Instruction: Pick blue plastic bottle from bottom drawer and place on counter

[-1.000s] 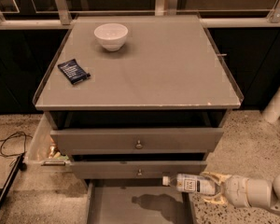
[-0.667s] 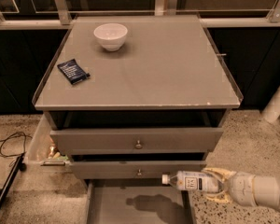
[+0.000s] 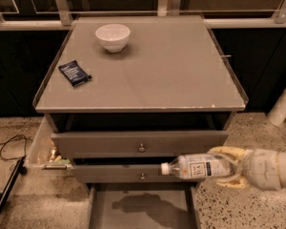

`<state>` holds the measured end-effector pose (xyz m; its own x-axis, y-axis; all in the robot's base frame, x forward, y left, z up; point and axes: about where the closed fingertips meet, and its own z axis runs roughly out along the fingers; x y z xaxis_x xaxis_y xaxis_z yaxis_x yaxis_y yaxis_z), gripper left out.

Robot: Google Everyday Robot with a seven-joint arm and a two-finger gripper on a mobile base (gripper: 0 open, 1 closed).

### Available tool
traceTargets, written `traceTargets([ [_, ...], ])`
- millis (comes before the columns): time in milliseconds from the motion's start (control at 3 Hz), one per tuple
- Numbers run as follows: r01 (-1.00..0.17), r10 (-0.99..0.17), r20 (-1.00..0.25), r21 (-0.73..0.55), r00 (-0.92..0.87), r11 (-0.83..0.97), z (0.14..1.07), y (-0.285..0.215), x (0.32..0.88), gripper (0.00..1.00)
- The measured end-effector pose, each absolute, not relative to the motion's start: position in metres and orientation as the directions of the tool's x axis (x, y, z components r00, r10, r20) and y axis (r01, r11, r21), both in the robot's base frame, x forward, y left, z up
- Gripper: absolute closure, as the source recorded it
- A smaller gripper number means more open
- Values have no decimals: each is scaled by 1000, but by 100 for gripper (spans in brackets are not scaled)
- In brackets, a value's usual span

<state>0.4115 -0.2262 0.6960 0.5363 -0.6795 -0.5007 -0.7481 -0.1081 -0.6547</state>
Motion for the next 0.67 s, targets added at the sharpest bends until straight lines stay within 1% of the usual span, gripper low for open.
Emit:
traceTargets([
  [333,-756,-650,-515,-638,559,-145,756,-218,424,100],
  [667,-787,-665,-533,-601,524,-139,798,-212,433,100],
])
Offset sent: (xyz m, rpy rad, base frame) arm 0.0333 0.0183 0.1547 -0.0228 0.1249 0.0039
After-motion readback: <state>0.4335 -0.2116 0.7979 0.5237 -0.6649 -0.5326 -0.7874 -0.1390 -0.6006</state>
